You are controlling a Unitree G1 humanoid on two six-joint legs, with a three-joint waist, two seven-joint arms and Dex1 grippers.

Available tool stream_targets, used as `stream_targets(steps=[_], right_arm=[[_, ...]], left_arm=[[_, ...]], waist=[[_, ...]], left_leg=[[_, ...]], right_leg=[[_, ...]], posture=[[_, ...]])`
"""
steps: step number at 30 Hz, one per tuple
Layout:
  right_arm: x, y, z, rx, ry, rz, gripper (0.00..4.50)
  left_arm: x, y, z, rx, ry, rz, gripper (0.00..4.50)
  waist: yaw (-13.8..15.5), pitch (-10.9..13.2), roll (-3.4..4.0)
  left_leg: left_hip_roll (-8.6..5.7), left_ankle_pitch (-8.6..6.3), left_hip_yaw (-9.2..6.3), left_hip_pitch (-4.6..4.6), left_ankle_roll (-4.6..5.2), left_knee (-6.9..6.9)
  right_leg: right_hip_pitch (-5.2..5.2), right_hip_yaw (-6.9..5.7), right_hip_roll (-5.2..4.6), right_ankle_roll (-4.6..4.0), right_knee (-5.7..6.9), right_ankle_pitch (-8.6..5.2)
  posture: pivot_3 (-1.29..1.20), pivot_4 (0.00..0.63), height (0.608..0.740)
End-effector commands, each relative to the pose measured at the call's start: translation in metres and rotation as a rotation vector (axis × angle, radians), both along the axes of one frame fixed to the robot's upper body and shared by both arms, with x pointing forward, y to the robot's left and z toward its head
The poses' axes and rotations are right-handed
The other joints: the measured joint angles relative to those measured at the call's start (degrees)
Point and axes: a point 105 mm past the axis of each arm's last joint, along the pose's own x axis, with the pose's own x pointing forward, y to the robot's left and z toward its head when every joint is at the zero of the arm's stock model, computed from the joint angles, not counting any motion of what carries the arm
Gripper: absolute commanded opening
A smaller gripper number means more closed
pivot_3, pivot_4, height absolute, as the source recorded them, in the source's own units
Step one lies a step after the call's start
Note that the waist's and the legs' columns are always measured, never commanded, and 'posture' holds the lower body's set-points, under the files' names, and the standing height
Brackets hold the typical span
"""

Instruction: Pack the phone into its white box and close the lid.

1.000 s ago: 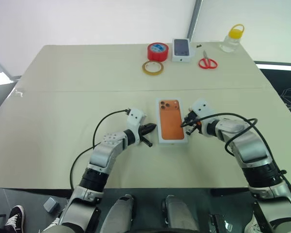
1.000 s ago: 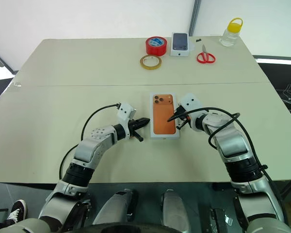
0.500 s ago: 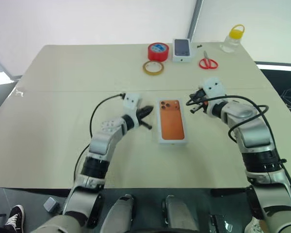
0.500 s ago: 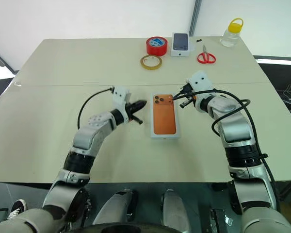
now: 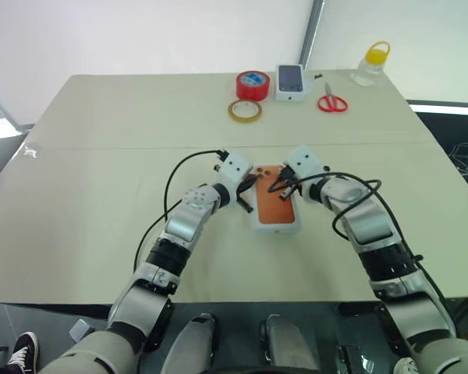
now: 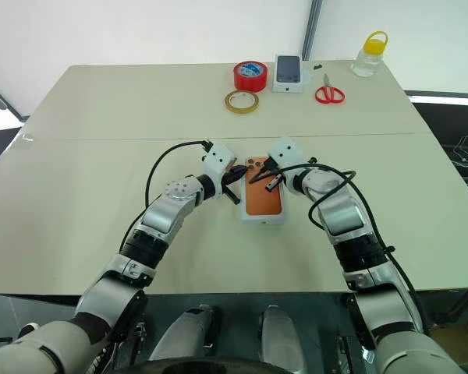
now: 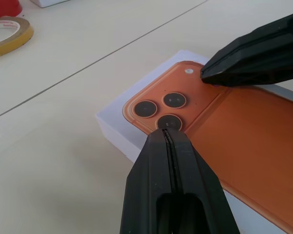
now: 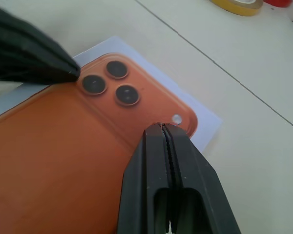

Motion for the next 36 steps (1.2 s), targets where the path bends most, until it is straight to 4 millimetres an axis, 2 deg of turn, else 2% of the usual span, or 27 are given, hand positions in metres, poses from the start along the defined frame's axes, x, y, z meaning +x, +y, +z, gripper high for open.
stream_targets(steps=[1, 4, 7, 10, 12, 14, 15, 16, 17, 18, 19, 22, 24, 25, 27, 29, 34, 36], right_arm=[[-0.026, 0.005, -0.017, 0.011, 0.122, 0.112, 0.05], [-0.050, 0.003, -0.023, -0.010, 0.201, 0.208, 0.05], [-0.071, -0.004, -0.030, -0.040, 0.283, 0.275, 0.05], [-0.091, -0.010, -0.036, -0.080, 0.366, 0.346, 0.05], [-0.098, -0.012, -0.036, -0.100, 0.382, 0.377, 0.05], [-0.093, -0.012, -0.031, -0.119, 0.332, 0.387, 0.05], [-0.082, -0.011, -0.024, -0.063, 0.301, 0.343, 0.02], [-0.069, -0.008, -0.009, 0.059, 0.264, 0.291, 0.27], [-0.061, -0.006, 0.000, 0.151, 0.245, 0.260, 0.57], [-0.056, -0.004, 0.011, 0.175, 0.190, 0.261, 0.89], [-0.053, -0.002, 0.016, 0.172, 0.153, 0.269, 1.40], [-0.039, -0.015, 0.024, 0.150, 0.078, 0.204, 2.93], [-0.036, -0.023, 0.025, 0.139, 0.064, 0.189, 4.00], [-0.037, -0.028, 0.026, 0.132, 0.057, 0.191, 4.48], [-0.037, -0.037, 0.031, 0.123, 0.017, 0.192, 4.48], [-0.035, -0.048, 0.037, 0.094, -0.040, 0.177, 4.48], [-0.046, -0.080, 0.033, 0.064, -0.017, 0.171, 4.48], [-0.051, -0.091, 0.031, 0.056, -0.003, 0.163, 4.48]], left_arm=[[-0.019, 0.003, -0.024, -0.011, 0.105, -0.059, 0.00], [-0.041, -0.005, -0.020, -0.063, 0.124, -0.182, 0.00], [-0.061, -0.013, -0.023, -0.035, 0.129, -0.298, 0.00], [-0.073, -0.016, -0.025, -0.028, 0.158, -0.363, 0.00], [-0.077, -0.015, -0.025, -0.031, 0.177, -0.387, 0.00], [-0.080, -0.013, -0.025, -0.033, 0.187, -0.399, 0.00], [-0.074, -0.009, -0.023, -0.032, 0.160, -0.367, 0.26], [-0.068, -0.005, -0.018, -0.057, 0.153, -0.335, 0.56], [-0.064, -0.003, -0.014, -0.076, 0.149, -0.314, 0.87], [-0.057, 0.003, -0.008, -0.079, 0.103, -0.273, 1.31], [-0.052, 0.007, -0.003, -0.078, 0.072, -0.249, 1.86], [-0.036, 0.034, 0.015, -0.101, 0.007, -0.153, 3.40], [-0.032, 0.051, 0.016, -0.089, 0.007, -0.118, 4.39], [-0.030, 0.067, 0.015, -0.070, 0.009, -0.089, 4.40], [-0.030, 0.101, 0.014, -0.047, 0.003, -0.035, 4.40], [-0.036, 0.124, 0.015, -0.025, -0.006, -0.018, 4.40], [-0.056, 0.171, 0.000, 0.022, 0.043, 0.045, 4.40], [-0.065, 0.183, -0.003, 0.025, 0.053, 0.072, 4.40]], waist=[[0.0, -0.1, 0.00], [0.1, -0.1, 0.04], [0.3, -0.1, 0.03], [0.4, -0.2, 0.01], [0.4, -0.2, -0.03], [0.3, -0.2, -0.07], [0.2, -0.2, -0.06], [0.0, -0.3, -0.09], [-0.2, -0.3, -0.16], [-0.2, -0.2, -0.15], [-0.2, -0.2, -0.07], [0.0, -0.1, -0.03], [0.2, -0.1, -0.03], [0.2, -0.1, -0.03], [0.2, -0.1, -0.02], [0.0, -0.1, 0.01], [0.2, -0.1, 0.08], [0.2, 0.0, 0.09]], left_leg=[[0.00, -0.01, 0.00, 0.00, 0.01, 0.01], [0.00, -0.17, -0.01, 0.04, 0.28, 0.01], [-0.01, -0.21, -0.03, 0.06, 0.34, 0.04], [-0.02, -0.29, -0.04, 0.07, 0.44, 0.09], [-0.04, -0.32, -0.05, 0.07, 0.49, 0.10], [-0.01, -0.33, -0.07, 0.07, 0.49, 0.10], [0.00, -0.33, -0.07, 0.09, 0.49, 0.09], [0.00, -0.33, -0.07, 0.11, 0.49, 0.08], [0.03, -0.33, -0.06, 0.14, 0.49, 0.08], [0.06, -0.33, -0.06, 0.17, 0.49, 0.08], [0.05, -0.33, -0.06, 0.16, 0.49, 0.07], [0.01, -0.30, -0.05, -0.05, 0.45, 0.09], [0.00, -0.27, -0.05, -0.11, 0.41, 0.09], [-0.01, -0.27, -0.05, -0.12, 0.40, 0.06], [-0.02, -0.27, -0.04, -0.12, 0.40, 0.03], [-0.02, -0.27, -0.04, -0.12, 0.41, 0.02], [-0.02, -0.28, -0.01, -0.11, 0.42, 0.00], [-0.03, -0.30, -0.01, -0.11, 0.45, -0.02]], right_leg=[[0.02, 0.01, 0.00, 0.01, -0.01, 0.00], [0.07, -0.01, -0.01, 0.01, -0.03, -0.01], [0.16, -0.03, -0.03, 0.02, -0.09, -0.02], [0.28, -0.07, -0.06, 0.07, -0.17, -0.06], [0.31, -0.09, -0.08, 0.10, -0.21, -0.07], [0.32, -0.12, -0.07, 0.10, -0.22, -0.08], [0.32, -0.12, -0.07, 0.10, -0.21, -0.08], [0.33, -0.10, -0.07, 0.10, -0.20, -0.08], [0.34, -0.10, -0.05, 0.10, -0.19, -0.08], [0.35, -0.08, -0.01, 0.07, -0.18, -0.06], [0.30, -0.06, -0.02, 0.06, -0.14, -0.06], [0.02, -0.03, -0.04, 0.07, -0.06, -0.05], [-0.06, -0.01, -0.04, 0.07, -0.07, -0.05], [-0.07, -0.02, -0.05, 0.07, -0.08, -0.06], [-0.07, -0.02, -0.06, 0.07, -0.10, -0.06], [-0.07, -0.01, -0.07, 0.07, -0.10, -0.06], [-0.08, 0.02, -0.11, 0.06, -0.10, -0.06], [-0.06, 0.02, -0.14, 0.06, -0.14, -0.06]], posture=[[0.00, 0.150, 0.740], [0.00, 0.150, 0.740], [0.00, 0.150, 0.740], [0.00, 0.150, 0.740], [0.00, 0.150, 0.740], [0.00, 0.150, 0.740], [0.00, 0.150, 0.740], [0.00, 0.150, 0.740], [0.00, 0.150, 0.740], [0.00, 0.150, 0.740], [0.00, 0.150, 0.740], [0.00, 0.150, 0.740], [0.00, 0.150, 0.740], [0.00, 0.150, 0.740], [0.00, 0.150, 0.740], [0.00, 0.150, 0.740], [0.00, 0.150, 0.740], [0.00, 0.150, 0.740]])
